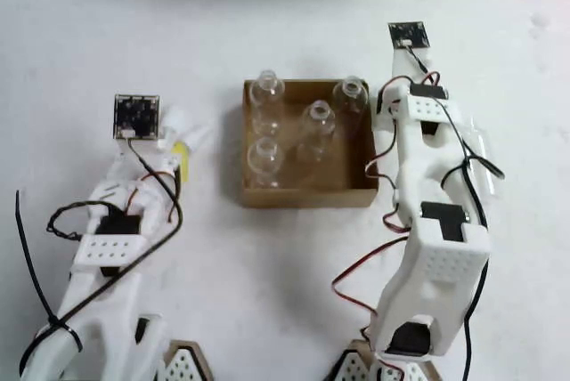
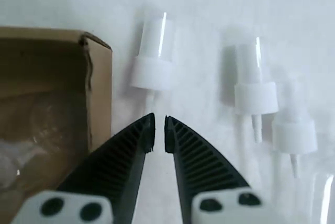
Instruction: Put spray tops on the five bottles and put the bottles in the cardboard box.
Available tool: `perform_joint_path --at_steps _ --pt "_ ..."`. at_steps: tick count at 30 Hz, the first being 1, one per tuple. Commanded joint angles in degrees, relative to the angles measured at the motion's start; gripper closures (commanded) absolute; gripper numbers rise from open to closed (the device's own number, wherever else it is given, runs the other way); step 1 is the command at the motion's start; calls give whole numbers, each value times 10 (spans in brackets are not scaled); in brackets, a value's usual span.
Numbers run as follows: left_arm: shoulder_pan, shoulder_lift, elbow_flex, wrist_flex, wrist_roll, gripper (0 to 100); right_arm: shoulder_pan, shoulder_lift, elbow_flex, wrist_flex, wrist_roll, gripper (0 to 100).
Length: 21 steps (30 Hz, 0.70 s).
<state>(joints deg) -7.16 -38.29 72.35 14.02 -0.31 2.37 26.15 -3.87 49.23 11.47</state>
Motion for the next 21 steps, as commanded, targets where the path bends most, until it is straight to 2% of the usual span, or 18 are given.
perform_joint_path --at_steps 1,14,21 --pt "7 -5 -4 -12 5 862 -27 -5 -21 0 2 981" --pt "5 -5 -4 -12 5 862 -46 -8 -20 12 2 981" --pt "7 -5 -4 -12 5 862 44 -80 -91 58 7 977"
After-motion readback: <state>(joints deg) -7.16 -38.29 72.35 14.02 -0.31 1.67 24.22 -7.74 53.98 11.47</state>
